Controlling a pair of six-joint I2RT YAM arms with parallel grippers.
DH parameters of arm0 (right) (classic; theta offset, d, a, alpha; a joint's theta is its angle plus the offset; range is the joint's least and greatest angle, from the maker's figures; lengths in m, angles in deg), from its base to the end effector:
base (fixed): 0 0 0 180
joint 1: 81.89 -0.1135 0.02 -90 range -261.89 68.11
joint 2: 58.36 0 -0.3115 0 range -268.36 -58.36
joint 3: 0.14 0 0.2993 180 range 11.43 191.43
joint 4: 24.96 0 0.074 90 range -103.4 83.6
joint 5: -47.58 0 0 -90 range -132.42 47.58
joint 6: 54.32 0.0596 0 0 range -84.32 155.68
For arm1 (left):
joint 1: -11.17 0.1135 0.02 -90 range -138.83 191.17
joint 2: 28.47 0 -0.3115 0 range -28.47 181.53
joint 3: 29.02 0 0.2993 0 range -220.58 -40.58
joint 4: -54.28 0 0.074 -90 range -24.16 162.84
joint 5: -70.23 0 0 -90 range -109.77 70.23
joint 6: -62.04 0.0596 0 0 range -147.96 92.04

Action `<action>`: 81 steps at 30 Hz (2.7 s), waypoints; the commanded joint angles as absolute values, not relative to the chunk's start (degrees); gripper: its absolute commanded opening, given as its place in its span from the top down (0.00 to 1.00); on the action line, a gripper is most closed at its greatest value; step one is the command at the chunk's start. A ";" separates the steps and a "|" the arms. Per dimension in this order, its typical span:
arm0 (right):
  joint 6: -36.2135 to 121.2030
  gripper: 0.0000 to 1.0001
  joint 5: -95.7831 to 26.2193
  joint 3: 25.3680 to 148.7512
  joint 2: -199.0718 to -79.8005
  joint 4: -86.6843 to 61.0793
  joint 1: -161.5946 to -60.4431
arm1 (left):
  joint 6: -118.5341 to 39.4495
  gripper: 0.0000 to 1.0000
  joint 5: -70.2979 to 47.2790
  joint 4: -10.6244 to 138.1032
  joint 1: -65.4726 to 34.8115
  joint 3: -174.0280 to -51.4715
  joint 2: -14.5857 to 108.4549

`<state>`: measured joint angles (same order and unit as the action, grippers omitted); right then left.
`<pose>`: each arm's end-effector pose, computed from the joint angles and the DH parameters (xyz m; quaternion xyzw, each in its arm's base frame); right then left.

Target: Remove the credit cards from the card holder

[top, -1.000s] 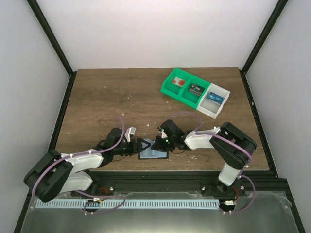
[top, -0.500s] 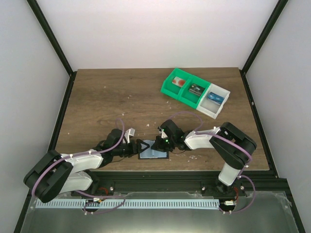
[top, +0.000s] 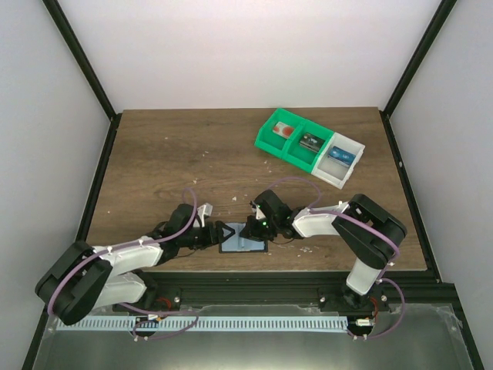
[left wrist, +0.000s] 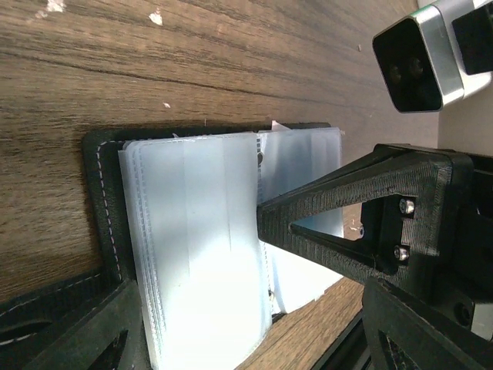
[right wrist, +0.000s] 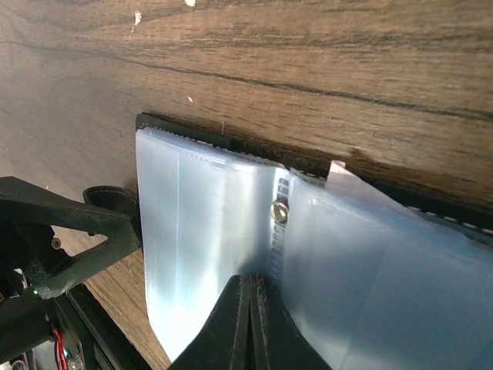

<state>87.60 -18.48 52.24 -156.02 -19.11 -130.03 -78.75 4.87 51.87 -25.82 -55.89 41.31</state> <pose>0.2174 0.2789 0.1095 -0.0385 0.9243 0.3751 0.0592 0.1680 -0.1576 0.1188 -0.0179 0.8915 -0.4232 0.1604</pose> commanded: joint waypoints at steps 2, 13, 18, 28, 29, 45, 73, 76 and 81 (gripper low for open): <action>87.43 0.99 -19.82 51.35 -157.30 -17.57 -130.50 | -78.29 0.20 4.12 52.77 -25.89 -56.10 41.16; 87.31 1.00 -19.64 51.48 -157.56 -17.66 -130.55 | -80.10 0.20 7.56 46.83 -26.01 -55.74 43.23; 87.29 1.00 -19.44 51.39 -157.58 -17.96 -130.50 | -81.73 0.21 8.90 44.50 -26.19 -55.72 42.39; 87.20 0.99 -19.40 51.27 -157.46 -18.10 -130.56 | -83.70 0.21 9.98 41.21 -26.29 -54.77 41.17; 87.20 1.00 -19.46 51.22 -157.33 -18.09 -130.48 | -83.90 0.21 10.15 40.85 -26.30 -54.79 41.08; 87.38 0.96 -19.65 47.65 -151.61 -23.29 -130.51 | -86.45 0.21 12.23 35.79 -26.86 -55.51 41.89; 87.41 0.89 -33.37 41.33 -137.13 -16.12 -130.36 | -87.41 0.22 13.74 27.48 -30.10 -61.44 53.07; 87.69 0.87 -35.00 41.14 -135.23 -15.03 -130.41 | -86.54 0.22 13.15 28.54 -30.03 -61.58 52.86; 87.86 0.83 -36.14 41.37 -132.58 -14.33 -130.41 | -85.71 0.21 12.78 30.38 -28.88 -60.89 52.14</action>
<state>87.65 -33.47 41.25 -134.71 -15.44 -130.08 -87.34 12.81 30.36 -29.67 -60.57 52.63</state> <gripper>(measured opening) 0.167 0.783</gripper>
